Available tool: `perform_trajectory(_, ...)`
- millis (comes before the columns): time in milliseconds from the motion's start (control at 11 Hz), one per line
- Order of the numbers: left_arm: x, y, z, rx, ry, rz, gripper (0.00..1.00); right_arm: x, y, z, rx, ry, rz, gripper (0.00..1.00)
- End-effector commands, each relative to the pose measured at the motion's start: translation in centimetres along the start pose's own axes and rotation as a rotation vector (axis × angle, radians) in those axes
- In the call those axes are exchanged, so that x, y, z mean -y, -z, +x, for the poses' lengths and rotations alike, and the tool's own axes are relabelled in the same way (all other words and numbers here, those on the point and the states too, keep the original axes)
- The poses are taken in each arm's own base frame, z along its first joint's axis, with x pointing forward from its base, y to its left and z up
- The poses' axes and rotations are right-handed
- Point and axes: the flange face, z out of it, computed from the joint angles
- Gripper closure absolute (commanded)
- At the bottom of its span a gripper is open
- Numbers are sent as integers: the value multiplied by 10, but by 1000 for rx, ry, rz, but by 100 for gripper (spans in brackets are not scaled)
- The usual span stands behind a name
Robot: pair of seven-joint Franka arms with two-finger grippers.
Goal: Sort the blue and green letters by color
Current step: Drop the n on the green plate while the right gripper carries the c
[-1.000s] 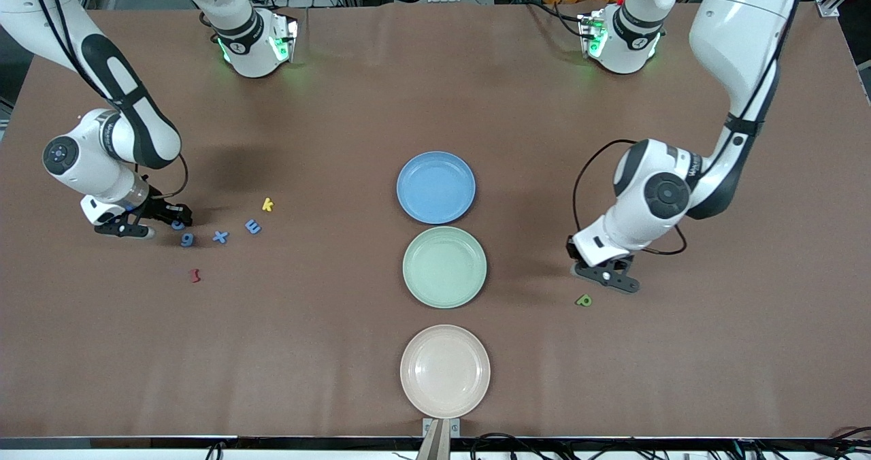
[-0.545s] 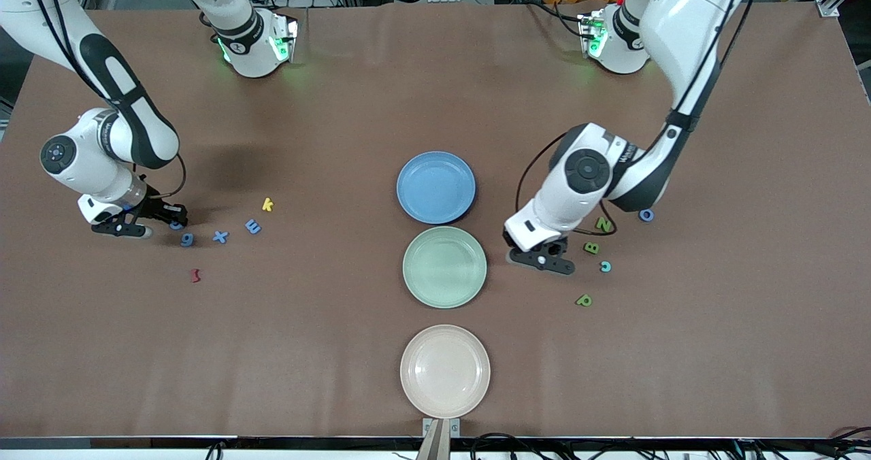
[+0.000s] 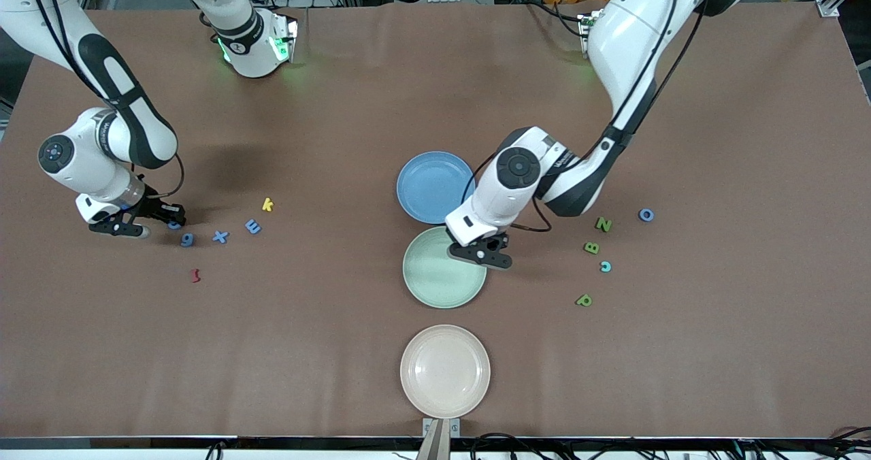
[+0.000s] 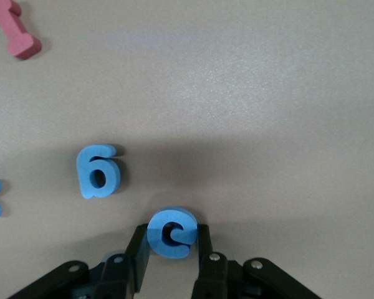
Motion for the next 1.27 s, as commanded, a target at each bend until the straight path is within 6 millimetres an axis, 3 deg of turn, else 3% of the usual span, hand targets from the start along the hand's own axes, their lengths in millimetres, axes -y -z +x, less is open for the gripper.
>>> perform_trajectory(0,-15,-23,3,-36,83,-39,89,-1,1,-3,0,-24,2,80)
perform_trajectory(91,-13,-21,5,-40,85,-38,27,-2,4,-1,-6,-27,1,82)
perform_trajectory(182,-12,-11,8,-57,76,-33,0,1,11,3,-10,-47,-1,82)
perform_trajectory(364,6,2,19,-73,98,-28,0,20,32,15,-14,-83,-3,83)
perform_trajectory(455,26,19,29,-78,120,-14,0,30,40,18,3,-94,-3,83)
perform_trajectory(636,67,52,40,-8,132,61,0,68,58,25,2,-125,-5,83)
perform_trajectory(818,130,67,51,66,63,114,0,124,71,24,1,-144,-4,83)
perform_trajectory(909,163,66,54,92,16,122,0,163,78,20,4,-142,-4,83)
perform_trajectory(1091,215,53,54,135,28,132,0,243,82,6,14,-105,-6,83)
perform_trajectory(1182,228,44,49,161,-48,134,0,287,88,-3,21,-87,-9,83)
